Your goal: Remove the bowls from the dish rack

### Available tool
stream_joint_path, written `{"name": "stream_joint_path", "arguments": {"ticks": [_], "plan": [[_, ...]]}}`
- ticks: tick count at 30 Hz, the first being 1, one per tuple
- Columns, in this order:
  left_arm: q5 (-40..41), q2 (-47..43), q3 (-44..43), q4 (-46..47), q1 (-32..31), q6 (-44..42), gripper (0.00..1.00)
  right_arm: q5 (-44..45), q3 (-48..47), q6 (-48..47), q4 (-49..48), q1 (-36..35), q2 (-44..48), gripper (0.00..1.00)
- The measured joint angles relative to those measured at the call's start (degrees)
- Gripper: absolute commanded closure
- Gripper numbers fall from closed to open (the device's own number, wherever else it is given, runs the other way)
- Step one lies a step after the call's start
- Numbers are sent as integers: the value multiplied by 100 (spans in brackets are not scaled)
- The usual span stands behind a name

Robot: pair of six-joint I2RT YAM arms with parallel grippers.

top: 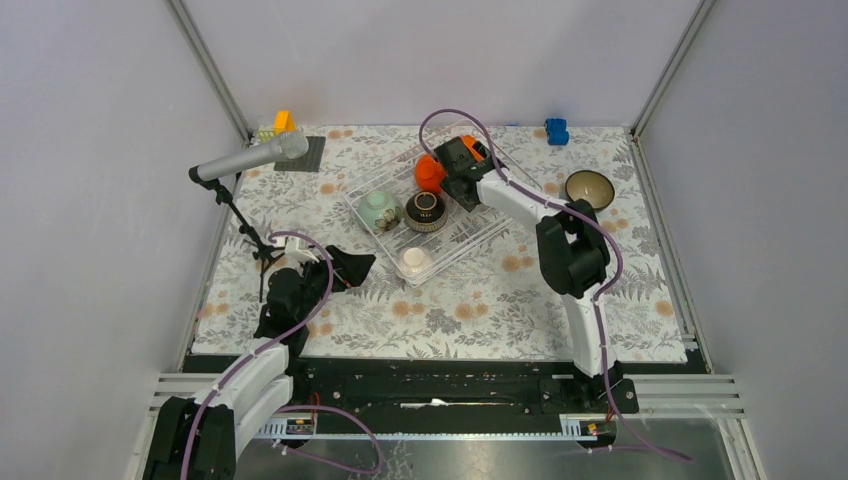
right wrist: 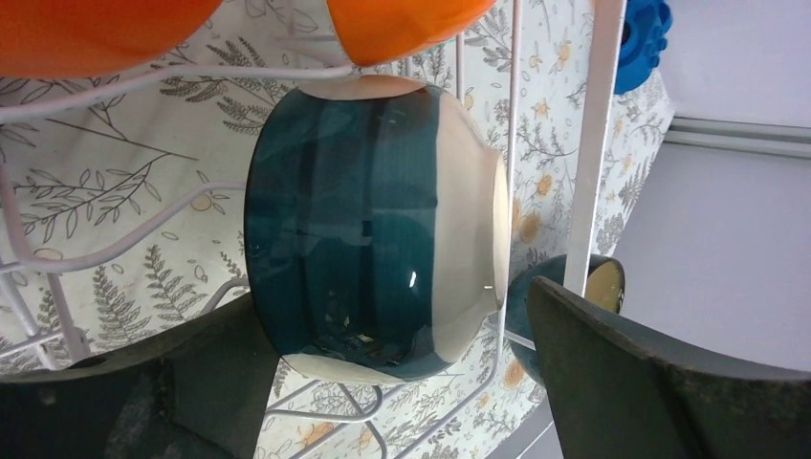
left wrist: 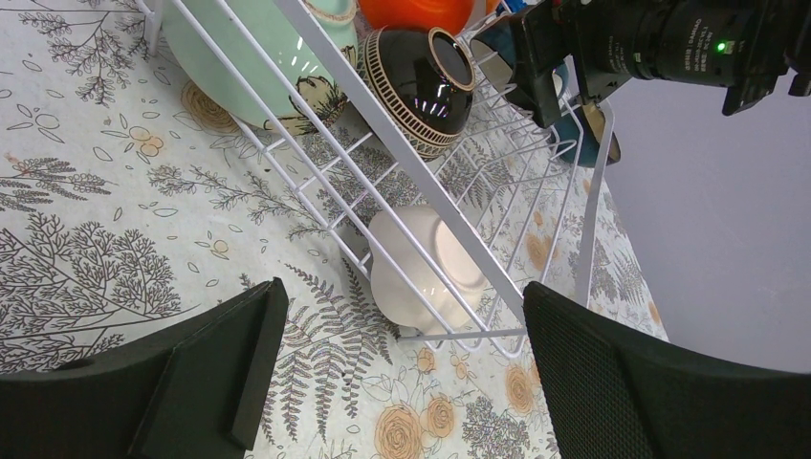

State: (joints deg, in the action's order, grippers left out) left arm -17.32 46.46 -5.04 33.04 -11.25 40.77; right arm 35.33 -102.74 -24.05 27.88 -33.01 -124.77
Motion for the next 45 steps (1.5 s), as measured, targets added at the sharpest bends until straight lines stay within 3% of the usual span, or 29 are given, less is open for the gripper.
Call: {"name": "stream_joint_path", "arguments": {"ticks": [24, 32, 40, 42, 45], "plan": [[-2, -33, 0, -11, 0, -2, 1, 1322, 1180, -442, -1891, -111, 417, 28], [-2, -35, 0, -11, 0, 0, 1, 1650, 1349, -699, -2356, -111, 431, 52], [-2, -35, 2, -11, 0, -2, 1, 1912, 1403, -979, -2892, -111, 426, 85], [-2, -35, 0, -13, 0, -2, 1, 1976, 1414, -1095, -3064, -111, 407, 85], [-2, -39, 0, -15, 0, -2, 1, 2050, 1414, -1196, -3261, -111, 358, 57]]}}
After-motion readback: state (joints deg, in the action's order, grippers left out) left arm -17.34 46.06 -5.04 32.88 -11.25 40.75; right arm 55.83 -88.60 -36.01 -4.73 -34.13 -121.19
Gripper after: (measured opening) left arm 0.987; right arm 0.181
